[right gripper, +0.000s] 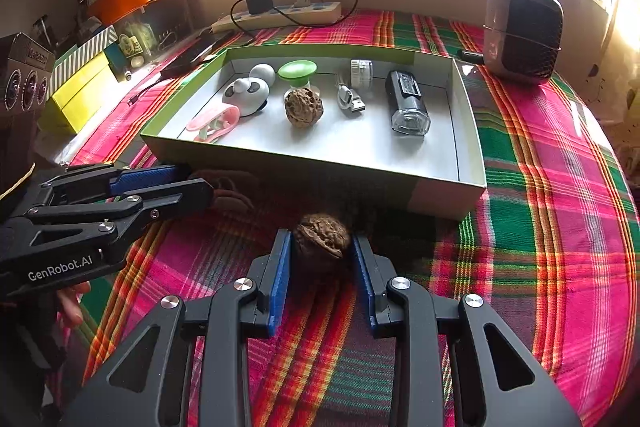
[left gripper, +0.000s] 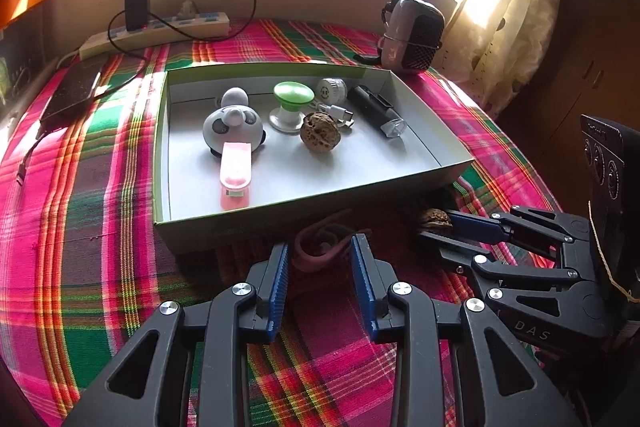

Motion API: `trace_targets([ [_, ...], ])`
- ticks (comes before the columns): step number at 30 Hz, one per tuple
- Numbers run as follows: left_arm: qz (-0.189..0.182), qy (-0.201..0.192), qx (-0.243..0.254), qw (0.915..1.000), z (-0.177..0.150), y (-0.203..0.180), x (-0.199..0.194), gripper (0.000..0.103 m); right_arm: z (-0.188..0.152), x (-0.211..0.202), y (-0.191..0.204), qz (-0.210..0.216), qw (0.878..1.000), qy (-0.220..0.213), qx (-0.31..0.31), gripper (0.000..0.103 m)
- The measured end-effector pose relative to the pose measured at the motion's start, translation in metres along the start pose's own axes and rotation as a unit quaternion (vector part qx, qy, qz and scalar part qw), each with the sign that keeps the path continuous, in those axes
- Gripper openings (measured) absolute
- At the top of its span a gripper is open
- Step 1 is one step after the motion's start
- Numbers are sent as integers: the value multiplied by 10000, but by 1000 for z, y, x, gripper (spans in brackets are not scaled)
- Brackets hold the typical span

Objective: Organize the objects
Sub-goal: 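Grasp the second brown walnut with the right gripper while the left grasps the pink ear hook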

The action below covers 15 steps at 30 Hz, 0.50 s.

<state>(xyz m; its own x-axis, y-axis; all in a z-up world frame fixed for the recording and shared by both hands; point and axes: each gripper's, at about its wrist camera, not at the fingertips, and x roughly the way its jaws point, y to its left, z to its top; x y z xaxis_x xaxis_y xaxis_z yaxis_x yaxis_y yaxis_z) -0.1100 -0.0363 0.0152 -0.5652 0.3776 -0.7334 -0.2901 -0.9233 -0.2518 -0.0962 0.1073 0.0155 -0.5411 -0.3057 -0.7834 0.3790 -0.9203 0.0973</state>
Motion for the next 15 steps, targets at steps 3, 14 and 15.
trace_targets([
  [3,-55,33,217,9997,-3,-11,0,29,-3,-3,-4,-9,10000,-4,39,31],
  [14,-204,139,453,9987,-10,-32,0,29,-11,-9,-14,-23,9999,-32,147,31],
  [15,-218,159,464,9986,-10,-33,1,29,-11,-9,-14,-33,9999,-34,150,31],
])
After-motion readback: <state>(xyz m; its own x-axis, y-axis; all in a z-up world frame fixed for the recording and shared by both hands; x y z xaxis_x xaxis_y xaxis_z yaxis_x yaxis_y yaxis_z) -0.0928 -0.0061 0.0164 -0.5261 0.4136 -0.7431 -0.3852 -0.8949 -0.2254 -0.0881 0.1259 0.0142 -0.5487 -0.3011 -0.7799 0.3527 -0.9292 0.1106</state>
